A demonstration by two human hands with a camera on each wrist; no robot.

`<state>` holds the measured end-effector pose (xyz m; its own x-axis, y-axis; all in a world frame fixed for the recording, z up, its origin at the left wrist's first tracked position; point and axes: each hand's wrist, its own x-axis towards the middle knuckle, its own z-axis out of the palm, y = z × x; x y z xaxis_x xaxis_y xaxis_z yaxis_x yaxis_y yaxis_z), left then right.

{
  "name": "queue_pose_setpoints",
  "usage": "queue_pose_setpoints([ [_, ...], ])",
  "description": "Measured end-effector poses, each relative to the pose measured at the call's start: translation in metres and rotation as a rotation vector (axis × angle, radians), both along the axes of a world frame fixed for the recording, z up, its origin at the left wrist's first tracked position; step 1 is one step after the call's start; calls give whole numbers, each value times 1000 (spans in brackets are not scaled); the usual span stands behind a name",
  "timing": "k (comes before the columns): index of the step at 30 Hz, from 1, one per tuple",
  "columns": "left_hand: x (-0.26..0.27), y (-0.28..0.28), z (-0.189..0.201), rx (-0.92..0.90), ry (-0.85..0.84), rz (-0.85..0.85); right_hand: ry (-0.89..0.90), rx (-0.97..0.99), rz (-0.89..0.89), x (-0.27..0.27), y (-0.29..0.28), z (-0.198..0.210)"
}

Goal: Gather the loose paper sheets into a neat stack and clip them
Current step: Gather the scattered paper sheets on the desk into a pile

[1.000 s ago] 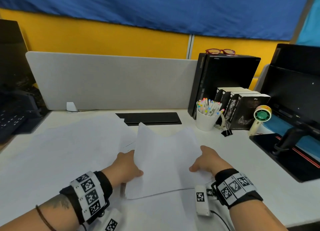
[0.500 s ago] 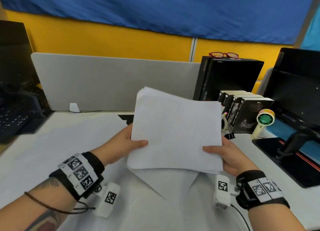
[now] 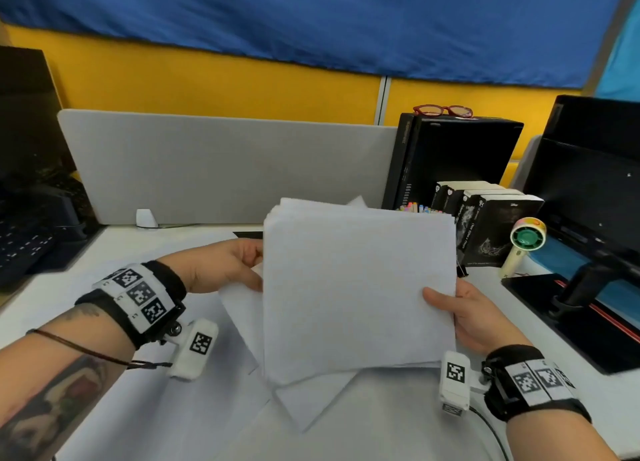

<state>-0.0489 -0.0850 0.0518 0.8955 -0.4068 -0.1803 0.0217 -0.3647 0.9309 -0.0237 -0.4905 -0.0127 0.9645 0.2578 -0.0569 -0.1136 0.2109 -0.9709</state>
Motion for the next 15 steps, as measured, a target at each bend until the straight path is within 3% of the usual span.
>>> queue_pose_setpoints([
  [3,0,-2,6,-141,23,3,2,-26,107,-3,5,-3],
  [7,3,-17,24,-133,148,-161,-28,-60,195,-4,23,-4],
  [12,10,-12,42,-43,142,-173,-38,-34,113,-4,21,5],
  [15,13,-1,46,-120,124,-117,-28,-10,2,-3,19,8],
])
